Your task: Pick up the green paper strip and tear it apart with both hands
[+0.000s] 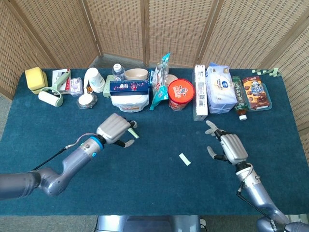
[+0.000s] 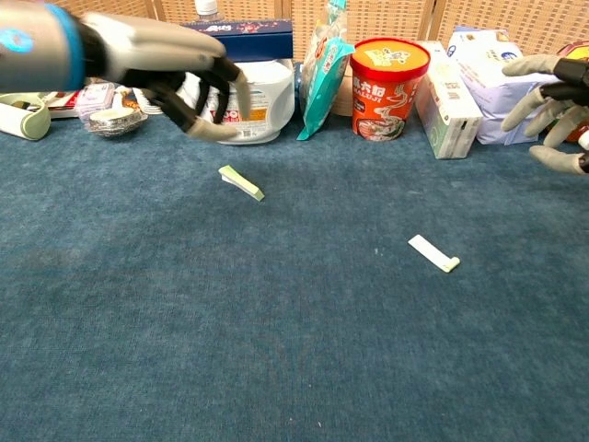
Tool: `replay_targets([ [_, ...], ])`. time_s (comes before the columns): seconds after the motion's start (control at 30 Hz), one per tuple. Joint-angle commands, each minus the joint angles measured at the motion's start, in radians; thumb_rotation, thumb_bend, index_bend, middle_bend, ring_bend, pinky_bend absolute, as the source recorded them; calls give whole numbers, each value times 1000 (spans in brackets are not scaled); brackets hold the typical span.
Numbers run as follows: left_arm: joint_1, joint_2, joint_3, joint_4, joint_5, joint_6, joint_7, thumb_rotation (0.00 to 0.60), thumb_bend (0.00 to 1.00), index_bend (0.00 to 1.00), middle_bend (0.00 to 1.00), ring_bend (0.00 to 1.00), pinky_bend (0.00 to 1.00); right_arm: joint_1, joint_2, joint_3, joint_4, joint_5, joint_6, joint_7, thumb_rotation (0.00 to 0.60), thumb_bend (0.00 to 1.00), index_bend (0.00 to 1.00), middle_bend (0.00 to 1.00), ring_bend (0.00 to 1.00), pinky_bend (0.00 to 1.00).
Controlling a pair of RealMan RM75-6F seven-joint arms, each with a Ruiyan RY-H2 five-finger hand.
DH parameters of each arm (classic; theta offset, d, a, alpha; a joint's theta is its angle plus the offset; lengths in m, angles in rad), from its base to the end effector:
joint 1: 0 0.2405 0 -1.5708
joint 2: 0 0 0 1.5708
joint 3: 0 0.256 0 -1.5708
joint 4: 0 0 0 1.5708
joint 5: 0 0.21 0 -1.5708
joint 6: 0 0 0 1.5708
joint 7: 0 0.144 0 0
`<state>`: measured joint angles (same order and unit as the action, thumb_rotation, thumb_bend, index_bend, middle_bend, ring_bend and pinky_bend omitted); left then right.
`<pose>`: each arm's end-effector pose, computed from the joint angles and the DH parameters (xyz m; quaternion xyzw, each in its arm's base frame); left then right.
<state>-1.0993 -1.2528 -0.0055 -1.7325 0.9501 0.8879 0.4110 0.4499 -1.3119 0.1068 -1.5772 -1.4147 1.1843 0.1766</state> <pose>-0.0783 0.3574 0.0339 -0.8384 -0.2683 -0.3062 0.3624 -0.2276 -0.2867 0.0704 0.6312 -0.4668 0.4739 0.3989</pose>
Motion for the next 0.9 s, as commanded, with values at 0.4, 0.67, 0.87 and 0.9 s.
replay_targets([
  [0.4,381,280,135,-260,210,380,-71,318,317,277,428,418,652,-60,27,8,-34,56,76,-196,600,452,83,329,285,335],
  [0.67,633,315,230,-215,356,608,-105,319,316,278,428,418,648,-130,1,-2,-16,75,198,-367,600,452,104,300,247,305],
  [0.87,799,288,251,-124,425,741,-153,321,316,281,428,418,640,-192,16,-35,-27,67,260,-445,600,452,122,297,222,286],
  [0.9,821,282,254,-110,435,756,-159,320,316,282,428,418,640,-201,20,-42,-30,64,267,-458,600,452,123,297,219,285],
])
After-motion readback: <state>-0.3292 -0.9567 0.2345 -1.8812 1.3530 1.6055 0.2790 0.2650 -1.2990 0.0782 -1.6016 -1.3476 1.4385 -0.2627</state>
